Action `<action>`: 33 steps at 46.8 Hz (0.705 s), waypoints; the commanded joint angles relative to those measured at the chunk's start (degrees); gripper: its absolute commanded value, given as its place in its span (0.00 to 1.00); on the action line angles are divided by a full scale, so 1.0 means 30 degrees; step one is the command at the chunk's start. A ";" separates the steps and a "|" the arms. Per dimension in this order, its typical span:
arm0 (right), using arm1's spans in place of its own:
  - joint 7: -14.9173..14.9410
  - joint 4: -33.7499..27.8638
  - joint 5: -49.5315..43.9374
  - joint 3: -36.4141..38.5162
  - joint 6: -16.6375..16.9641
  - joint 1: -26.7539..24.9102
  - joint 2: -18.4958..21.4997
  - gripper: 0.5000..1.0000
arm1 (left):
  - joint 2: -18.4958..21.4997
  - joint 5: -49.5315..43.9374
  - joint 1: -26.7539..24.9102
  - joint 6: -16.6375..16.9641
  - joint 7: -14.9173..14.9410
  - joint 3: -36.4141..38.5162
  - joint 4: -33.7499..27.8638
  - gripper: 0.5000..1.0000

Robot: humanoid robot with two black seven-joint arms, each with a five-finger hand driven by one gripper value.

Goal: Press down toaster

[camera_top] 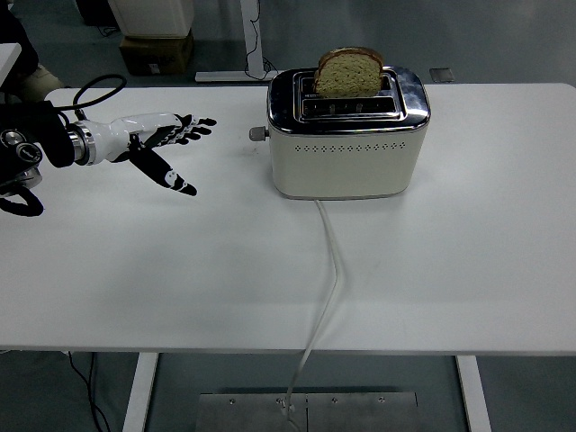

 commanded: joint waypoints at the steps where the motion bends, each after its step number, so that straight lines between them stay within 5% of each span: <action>1: -0.0019 0.0001 -0.0001 0.0000 0.0000 -0.0021 0.0000 1.00 | -0.0540 0.0032 -0.0009 0.0081 0.0006 -0.0002 0.0398 1.00; 33: -0.0019 0.0031 -0.0031 0.0000 0.0000 -0.0021 0.0000 1.00 | -0.2387 0.0002 0.0196 0.0696 -0.0287 -0.0061 0.1747 1.00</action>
